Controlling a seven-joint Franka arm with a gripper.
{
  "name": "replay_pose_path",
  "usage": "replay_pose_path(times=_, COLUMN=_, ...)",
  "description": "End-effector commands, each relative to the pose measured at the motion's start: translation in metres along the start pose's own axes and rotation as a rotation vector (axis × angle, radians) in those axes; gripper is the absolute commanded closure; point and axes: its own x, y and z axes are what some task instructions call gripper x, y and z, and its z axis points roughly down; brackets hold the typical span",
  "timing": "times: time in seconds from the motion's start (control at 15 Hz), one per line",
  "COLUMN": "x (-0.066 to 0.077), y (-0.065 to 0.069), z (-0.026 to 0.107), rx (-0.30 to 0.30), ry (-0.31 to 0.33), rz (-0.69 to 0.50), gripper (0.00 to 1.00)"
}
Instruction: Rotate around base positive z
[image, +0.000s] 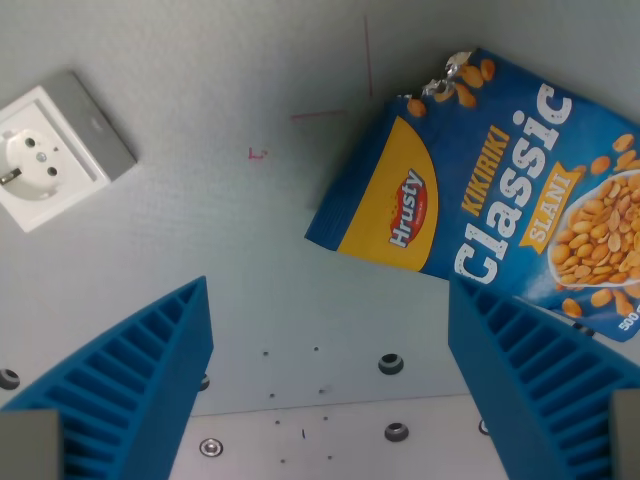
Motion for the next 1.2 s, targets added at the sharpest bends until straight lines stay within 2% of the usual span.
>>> replay_pose_path(times=0.07, x=0.0000, y=0.0005, z=-0.0023, rx=-0.002, ry=0.006, rz=-0.136, gripper=0.00)
replay_pose_path(times=1.2, x=0.0000, y=0.0005, z=-0.0023, rx=-0.006, ry=0.007, rz=-0.363, gripper=0.00)
